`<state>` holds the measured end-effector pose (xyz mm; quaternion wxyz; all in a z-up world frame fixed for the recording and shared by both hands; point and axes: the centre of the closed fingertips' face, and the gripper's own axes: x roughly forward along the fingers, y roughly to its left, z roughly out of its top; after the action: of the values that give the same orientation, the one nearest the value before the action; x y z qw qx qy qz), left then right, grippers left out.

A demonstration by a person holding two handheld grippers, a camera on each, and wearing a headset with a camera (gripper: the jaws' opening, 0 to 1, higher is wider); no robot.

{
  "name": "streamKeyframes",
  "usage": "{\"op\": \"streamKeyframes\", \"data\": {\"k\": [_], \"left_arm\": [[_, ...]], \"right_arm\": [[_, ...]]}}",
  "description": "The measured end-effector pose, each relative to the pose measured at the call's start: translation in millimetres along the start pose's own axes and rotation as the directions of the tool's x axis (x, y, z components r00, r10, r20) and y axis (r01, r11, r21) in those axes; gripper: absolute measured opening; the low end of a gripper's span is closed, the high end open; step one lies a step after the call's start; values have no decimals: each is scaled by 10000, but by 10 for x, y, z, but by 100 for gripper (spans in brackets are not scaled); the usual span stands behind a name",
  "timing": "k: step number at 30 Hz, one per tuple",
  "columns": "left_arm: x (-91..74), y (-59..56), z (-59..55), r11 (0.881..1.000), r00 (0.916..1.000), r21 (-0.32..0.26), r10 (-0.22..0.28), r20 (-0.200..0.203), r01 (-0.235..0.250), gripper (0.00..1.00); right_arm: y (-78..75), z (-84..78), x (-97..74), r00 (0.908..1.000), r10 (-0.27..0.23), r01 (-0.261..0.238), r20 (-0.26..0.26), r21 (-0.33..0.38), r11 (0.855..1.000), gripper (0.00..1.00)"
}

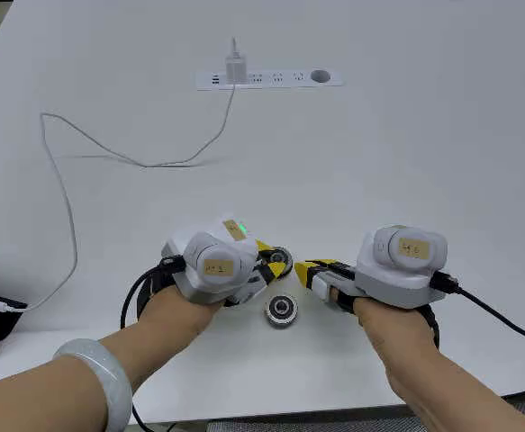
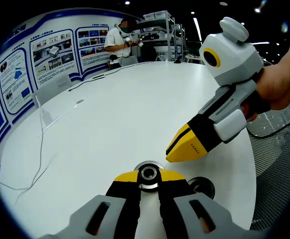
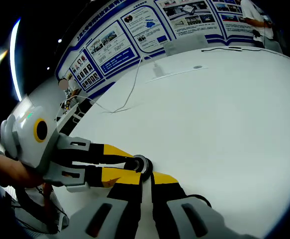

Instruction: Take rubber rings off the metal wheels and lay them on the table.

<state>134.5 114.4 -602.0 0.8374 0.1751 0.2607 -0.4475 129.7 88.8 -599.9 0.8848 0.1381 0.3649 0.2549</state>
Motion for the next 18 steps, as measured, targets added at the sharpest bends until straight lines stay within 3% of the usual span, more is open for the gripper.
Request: {"op": "streamKeyframes", "data": {"k": [10, 16, 18], "left_arm": [[1, 0, -3, 10000, 10000, 31, -17, 3, 17, 13], [0, -2, -3, 10000, 10000, 53, -14, 4, 14, 13], [-1, -2, -4, 10000, 10000, 61, -13, -1, 13, 13]], "right_arm": [[20, -13, 78, 9994, 326, -333, 84, 1199, 9922, 12], [2, -21, 114, 9984, 514, -560, 243, 2573, 9647, 15], [-9, -17, 119, 9981, 552, -610, 287, 2729, 9601, 16]]}}
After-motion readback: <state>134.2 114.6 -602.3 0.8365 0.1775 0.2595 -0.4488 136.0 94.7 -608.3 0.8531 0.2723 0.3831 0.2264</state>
